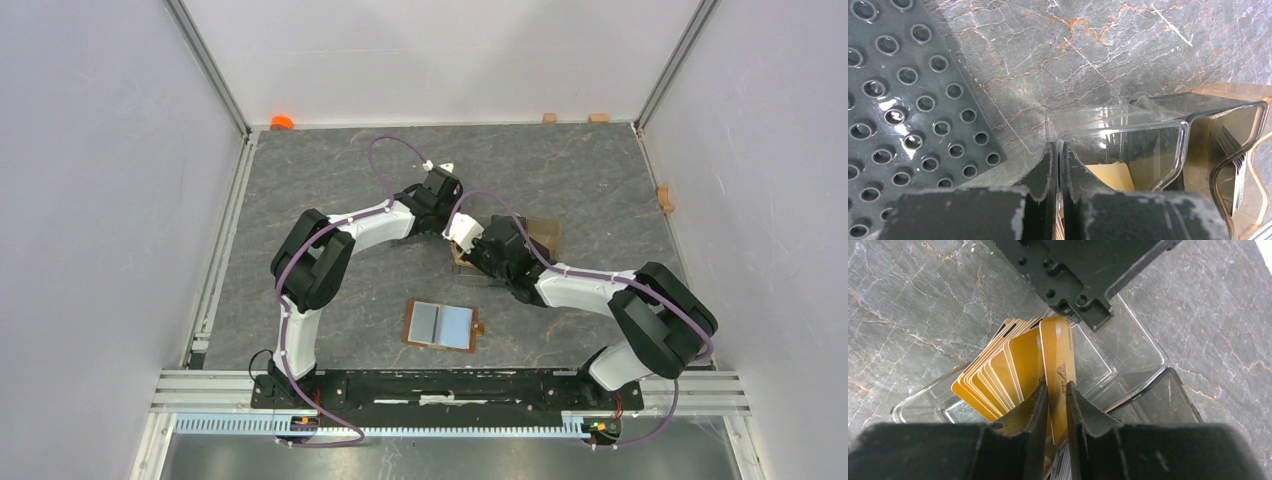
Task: Put the credit cards into the card holder
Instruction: Pick up the credit card from the storage box.
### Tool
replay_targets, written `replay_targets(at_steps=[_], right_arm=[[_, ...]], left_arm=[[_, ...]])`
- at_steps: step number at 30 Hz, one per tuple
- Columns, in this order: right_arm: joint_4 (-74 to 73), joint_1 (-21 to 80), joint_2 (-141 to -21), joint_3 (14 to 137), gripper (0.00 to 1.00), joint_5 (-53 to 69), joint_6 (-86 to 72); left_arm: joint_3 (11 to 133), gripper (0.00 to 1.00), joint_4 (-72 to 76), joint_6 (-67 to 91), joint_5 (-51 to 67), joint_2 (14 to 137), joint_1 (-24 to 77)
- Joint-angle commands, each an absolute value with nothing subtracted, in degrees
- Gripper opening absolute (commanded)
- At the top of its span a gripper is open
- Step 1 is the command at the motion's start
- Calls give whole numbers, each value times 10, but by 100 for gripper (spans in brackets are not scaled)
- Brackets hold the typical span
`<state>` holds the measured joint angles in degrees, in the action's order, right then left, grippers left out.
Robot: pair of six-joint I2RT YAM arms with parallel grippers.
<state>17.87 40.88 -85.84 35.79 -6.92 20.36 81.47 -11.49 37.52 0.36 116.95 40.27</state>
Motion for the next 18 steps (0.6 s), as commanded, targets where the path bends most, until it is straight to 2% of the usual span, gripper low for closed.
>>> replay_targets(at_steps=[1,4,7,10,18], right_arm=[[224,420,-877,349,23,-108,224],[228,429,-886,353,16,-120,232],[235,438,-877,348,0,-128,240],[237,443,-859,338,0,-128,240],[244,458,-778,299,0,-130,240]], left_arm=[[816,2,-97,386,49,1140,406],[816,2,-96,387,52,1140,406],[816,2,-96,388,52,1136,405],[816,5,-95,391,57,1131,403],[828,35,-101,389,65,1111,399]])
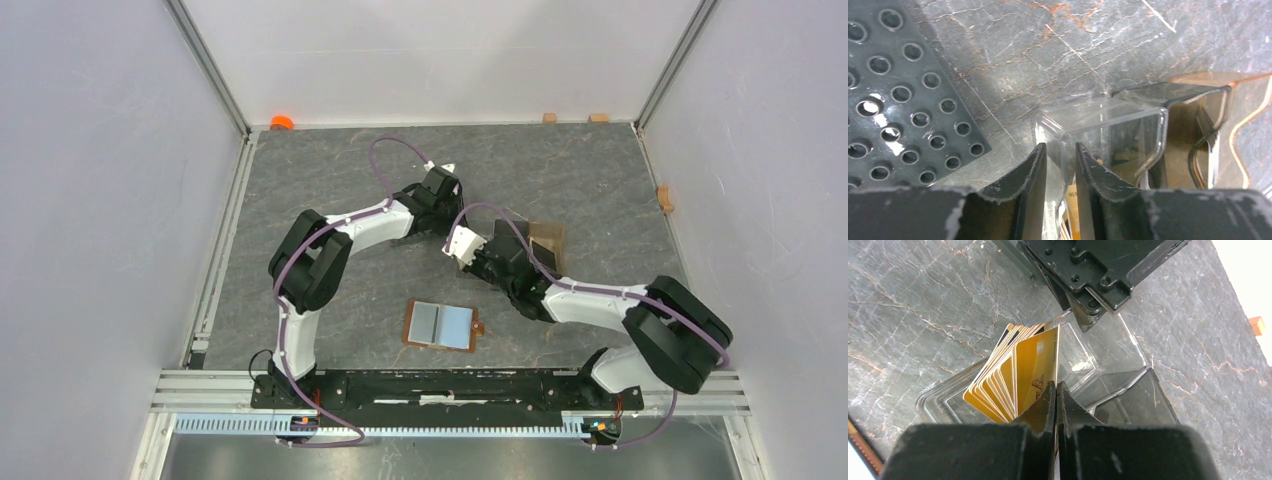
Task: Put the credit cards into the card holder
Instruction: Pick up the credit card from the storage box.
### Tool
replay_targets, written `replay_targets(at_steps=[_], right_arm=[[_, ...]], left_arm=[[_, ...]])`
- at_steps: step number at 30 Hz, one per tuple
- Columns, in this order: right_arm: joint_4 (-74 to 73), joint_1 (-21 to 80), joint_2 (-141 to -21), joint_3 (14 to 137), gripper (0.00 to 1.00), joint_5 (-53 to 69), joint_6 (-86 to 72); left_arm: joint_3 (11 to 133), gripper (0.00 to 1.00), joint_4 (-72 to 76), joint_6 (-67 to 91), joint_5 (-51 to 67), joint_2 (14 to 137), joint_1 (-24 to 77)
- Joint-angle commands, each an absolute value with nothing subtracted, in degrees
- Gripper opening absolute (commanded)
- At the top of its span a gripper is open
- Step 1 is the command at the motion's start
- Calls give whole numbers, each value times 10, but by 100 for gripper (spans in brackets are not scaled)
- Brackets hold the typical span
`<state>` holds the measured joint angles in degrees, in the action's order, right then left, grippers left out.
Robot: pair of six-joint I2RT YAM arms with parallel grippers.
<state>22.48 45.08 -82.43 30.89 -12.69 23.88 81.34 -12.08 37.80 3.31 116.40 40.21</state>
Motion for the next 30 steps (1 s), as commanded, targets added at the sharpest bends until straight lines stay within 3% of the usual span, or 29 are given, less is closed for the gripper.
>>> replay_targets(at_steps=[1,10,21,30], right_arm=[[242,459,-766,297,0,-128,239],[172,460,-692,307,0,-106,207],[26,460,-513,322,0,-9,12],[76,467,-502,239,0,77,-414]], left_arm=[[830,36,-102,388,67,1108,399],[821,48,-103,370,88,1054,397],[707,79,-154,318,11,867,387],[515,75,-189,345,38,717,387]])
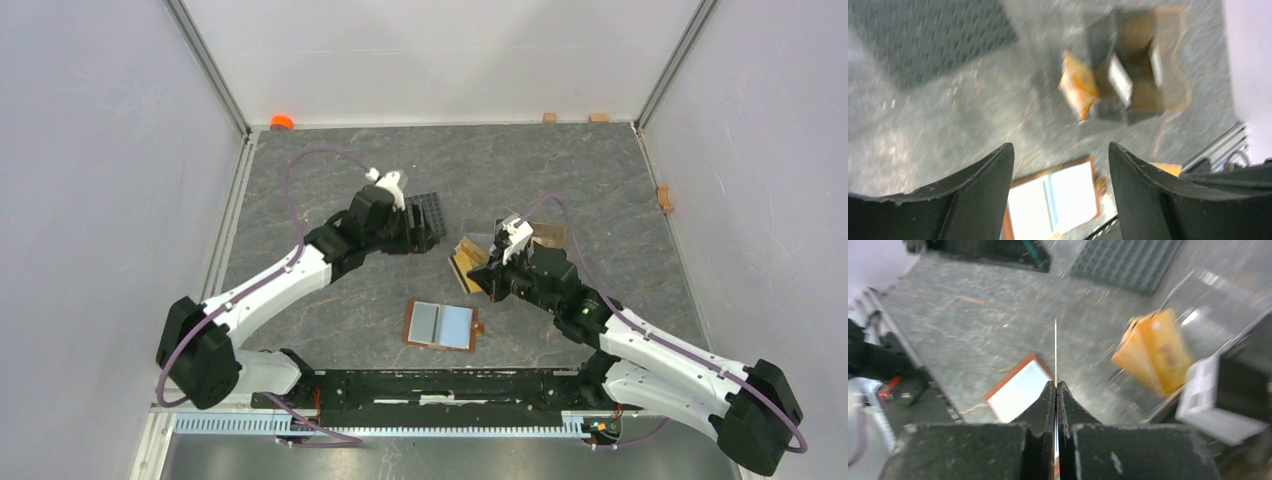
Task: Put the credit cards into the card holder
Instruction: Pick up the credit card from the storage box, then insert the credit card into the card holder.
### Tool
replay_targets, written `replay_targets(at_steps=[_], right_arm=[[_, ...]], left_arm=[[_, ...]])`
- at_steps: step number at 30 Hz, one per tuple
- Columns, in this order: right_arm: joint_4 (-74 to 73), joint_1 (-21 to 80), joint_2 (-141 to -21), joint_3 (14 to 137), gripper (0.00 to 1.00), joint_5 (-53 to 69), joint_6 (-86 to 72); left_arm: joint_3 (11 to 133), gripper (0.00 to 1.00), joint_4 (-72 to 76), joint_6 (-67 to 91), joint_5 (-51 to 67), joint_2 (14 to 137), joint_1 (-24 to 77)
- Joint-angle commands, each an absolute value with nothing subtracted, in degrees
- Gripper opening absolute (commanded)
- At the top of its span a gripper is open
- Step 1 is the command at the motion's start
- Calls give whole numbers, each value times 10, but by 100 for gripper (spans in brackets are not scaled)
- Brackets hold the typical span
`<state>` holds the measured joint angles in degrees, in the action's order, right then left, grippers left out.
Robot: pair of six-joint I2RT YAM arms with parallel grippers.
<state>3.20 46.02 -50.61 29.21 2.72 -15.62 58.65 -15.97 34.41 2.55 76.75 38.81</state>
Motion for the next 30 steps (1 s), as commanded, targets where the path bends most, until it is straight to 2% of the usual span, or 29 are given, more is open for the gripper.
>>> replay_targets(at_steps=[1,8,15,30], right_arm=[[100,471,-503,217,0,80,-453],[199,507,-532,111,0,51,-642],[264,546,-579,74,0,14,-743],[364,569,-685,68,0,-15,-793]], left_arm=[[496,74,-189,350,48,705,387],[396,73,-181,353,105,680,387],[363,66,-169,335,135,695,387],[325,56,-160,320,147,717,387]])
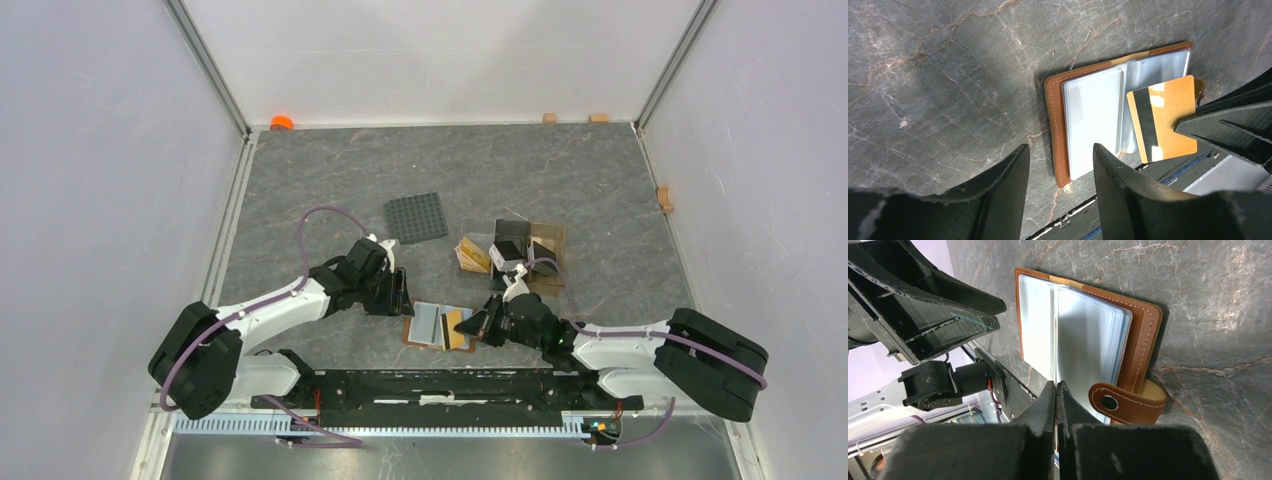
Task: Put the credit cards into the card holder
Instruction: Insert the credit card into the card holder.
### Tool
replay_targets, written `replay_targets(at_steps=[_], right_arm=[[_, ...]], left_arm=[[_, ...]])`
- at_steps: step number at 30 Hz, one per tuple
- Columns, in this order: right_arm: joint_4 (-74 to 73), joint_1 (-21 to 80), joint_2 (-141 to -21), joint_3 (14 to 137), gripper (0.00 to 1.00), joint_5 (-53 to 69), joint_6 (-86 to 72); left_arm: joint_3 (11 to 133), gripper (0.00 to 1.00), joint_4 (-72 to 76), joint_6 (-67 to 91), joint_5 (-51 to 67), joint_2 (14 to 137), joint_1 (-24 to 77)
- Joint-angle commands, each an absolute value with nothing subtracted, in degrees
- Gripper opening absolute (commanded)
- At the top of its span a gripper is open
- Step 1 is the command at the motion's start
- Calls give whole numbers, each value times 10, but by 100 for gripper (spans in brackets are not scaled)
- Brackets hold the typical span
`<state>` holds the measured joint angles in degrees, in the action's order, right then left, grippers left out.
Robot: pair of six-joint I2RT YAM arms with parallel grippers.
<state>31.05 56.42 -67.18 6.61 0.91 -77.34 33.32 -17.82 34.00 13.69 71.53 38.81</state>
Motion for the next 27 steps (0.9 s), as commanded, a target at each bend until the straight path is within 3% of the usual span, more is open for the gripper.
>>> replay_targets(at_steps=[1,27], right_arm=[[362,568,-689,71,0,-17,-792],[373,569,-758,108,0,-12,-748]], left_arm=[[323,55,-158,320,148,718,387],[316,42,-156,319,143,760,387]])
